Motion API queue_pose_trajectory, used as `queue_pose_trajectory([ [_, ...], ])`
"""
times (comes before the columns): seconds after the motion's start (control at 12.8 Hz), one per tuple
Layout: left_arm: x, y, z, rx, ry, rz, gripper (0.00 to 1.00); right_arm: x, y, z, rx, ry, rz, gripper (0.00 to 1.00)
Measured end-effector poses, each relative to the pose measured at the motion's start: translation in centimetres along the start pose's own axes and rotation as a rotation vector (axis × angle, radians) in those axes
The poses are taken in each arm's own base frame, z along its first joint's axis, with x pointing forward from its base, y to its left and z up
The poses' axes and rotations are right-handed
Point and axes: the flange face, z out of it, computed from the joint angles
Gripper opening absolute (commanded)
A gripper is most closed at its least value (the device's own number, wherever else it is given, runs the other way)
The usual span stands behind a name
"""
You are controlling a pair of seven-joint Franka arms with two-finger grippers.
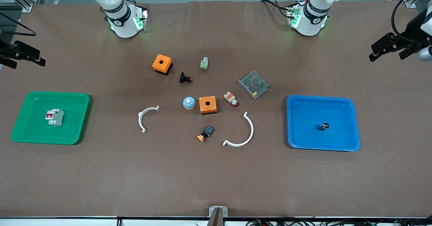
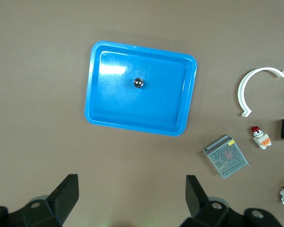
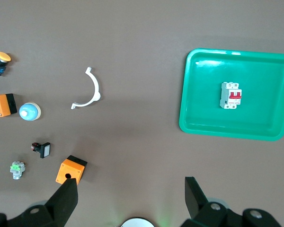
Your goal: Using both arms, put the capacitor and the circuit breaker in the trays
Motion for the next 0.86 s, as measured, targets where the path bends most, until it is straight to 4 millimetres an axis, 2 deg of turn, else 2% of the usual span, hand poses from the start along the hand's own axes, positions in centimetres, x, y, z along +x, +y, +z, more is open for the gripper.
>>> queue_pose_trajectory([
  [0.39, 0.1, 0.0, 0.2, -0.001, -0.003, 0.000, 1.00, -0.9, -1.0, 0.1, -0.020, 0.007, -0.019, 1.00],
  [0.86, 0.2, 0.0, 0.4, -0.001, -0.007, 0.001, 1.00, -2.6, -1.1, 0.2, -0.021, 0.054, -0.022, 1.00],
])
